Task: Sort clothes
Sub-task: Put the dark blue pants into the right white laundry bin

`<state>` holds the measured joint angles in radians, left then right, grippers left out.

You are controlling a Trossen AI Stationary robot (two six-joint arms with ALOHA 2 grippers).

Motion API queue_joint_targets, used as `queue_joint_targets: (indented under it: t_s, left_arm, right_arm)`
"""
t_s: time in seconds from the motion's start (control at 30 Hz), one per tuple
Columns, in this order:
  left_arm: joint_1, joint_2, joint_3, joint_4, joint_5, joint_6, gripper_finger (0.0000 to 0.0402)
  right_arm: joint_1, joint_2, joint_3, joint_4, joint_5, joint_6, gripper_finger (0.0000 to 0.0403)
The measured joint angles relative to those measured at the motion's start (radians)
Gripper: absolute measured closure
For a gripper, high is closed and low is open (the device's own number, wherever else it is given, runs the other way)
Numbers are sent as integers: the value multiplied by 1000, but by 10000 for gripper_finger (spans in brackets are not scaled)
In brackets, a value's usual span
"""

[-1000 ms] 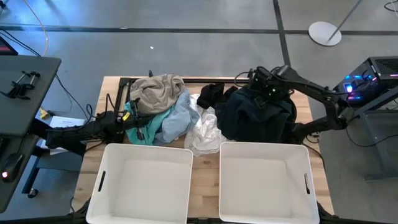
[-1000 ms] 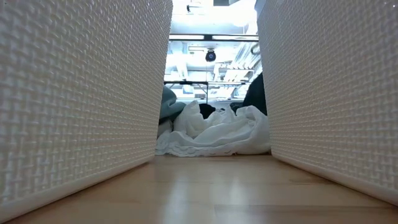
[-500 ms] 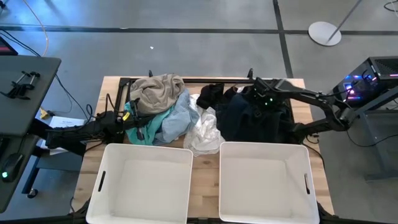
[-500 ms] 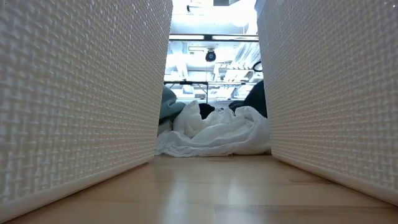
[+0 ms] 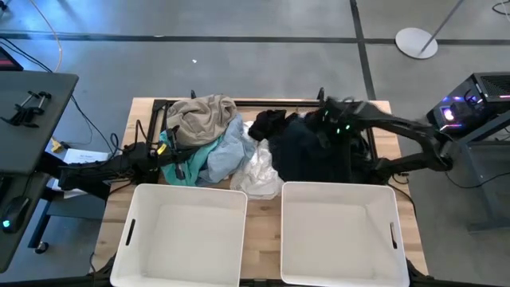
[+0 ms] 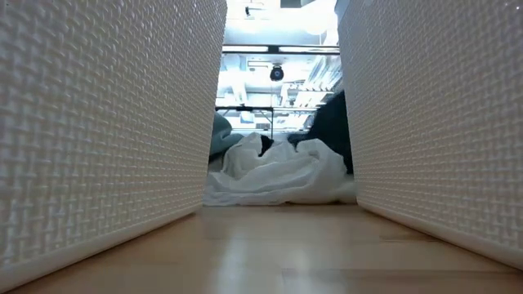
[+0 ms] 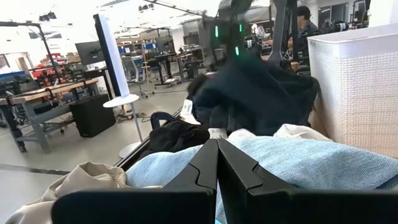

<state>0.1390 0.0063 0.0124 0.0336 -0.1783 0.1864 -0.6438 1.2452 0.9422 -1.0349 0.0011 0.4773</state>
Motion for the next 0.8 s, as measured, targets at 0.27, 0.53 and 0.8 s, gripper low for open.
queue_joint_targets:
  t_s: [0.27, 0.53, 0.8]
  left_arm:
    - [0, 0, 0, 0, 0, 0, 402]
    - [0, 0, 0, 0, 0, 0, 401]
    - [0, 0, 0, 0, 0, 0, 402]
  right_arm:
    - [63, -218, 384, 36, 187, 64, 362]
    - [237, -322, 637, 474, 290, -49, 362]
    - [387, -284, 741, 1001, -84, -183, 362]
